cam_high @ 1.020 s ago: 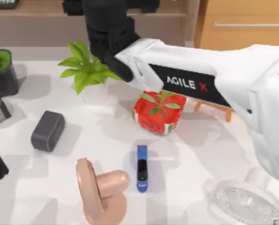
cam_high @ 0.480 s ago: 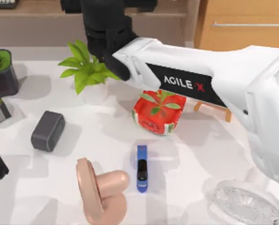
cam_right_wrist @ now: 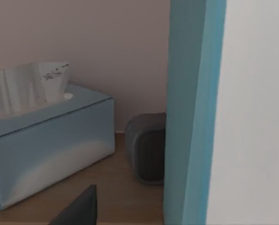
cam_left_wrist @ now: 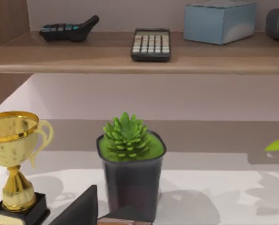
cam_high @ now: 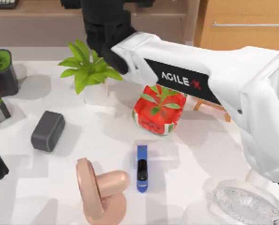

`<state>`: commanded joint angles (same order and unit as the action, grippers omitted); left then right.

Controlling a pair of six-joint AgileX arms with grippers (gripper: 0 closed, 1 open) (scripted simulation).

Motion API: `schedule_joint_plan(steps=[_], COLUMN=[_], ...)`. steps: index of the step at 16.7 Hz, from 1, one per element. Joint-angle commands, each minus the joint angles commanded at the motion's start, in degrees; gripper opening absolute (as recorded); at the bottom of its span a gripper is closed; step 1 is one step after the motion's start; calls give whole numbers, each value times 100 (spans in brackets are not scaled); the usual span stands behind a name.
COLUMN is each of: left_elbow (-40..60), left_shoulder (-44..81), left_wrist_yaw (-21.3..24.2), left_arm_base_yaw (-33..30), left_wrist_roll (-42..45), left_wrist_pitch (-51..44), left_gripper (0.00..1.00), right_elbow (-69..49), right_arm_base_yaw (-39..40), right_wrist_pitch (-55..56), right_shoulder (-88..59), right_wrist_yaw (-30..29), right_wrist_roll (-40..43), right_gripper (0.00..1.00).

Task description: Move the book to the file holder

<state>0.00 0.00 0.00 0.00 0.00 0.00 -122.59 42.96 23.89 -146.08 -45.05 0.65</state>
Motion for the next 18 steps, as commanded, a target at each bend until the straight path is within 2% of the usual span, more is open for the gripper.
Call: schedule_joint_plan(steps=[1, 14, 18], left_elbow=[0, 0, 0], left_shoulder=[0, 0, 0], left_wrist_yaw=[0, 0, 0], left_arm_base_yaw=[0, 0, 0], left_wrist_roll=[0, 0, 0], left_wrist_pitch=[0, 0, 0], left_gripper=[100, 100, 100], right_elbow=[0, 0, 0], right_arm_base_yaw=[0, 0, 0], right_wrist_pitch=[0, 0, 0], right_shoulder=[0, 0, 0], right_wrist_yaw=[0, 0, 0], right_wrist_roll=[0, 0, 0], right_gripper=[100, 2, 0])
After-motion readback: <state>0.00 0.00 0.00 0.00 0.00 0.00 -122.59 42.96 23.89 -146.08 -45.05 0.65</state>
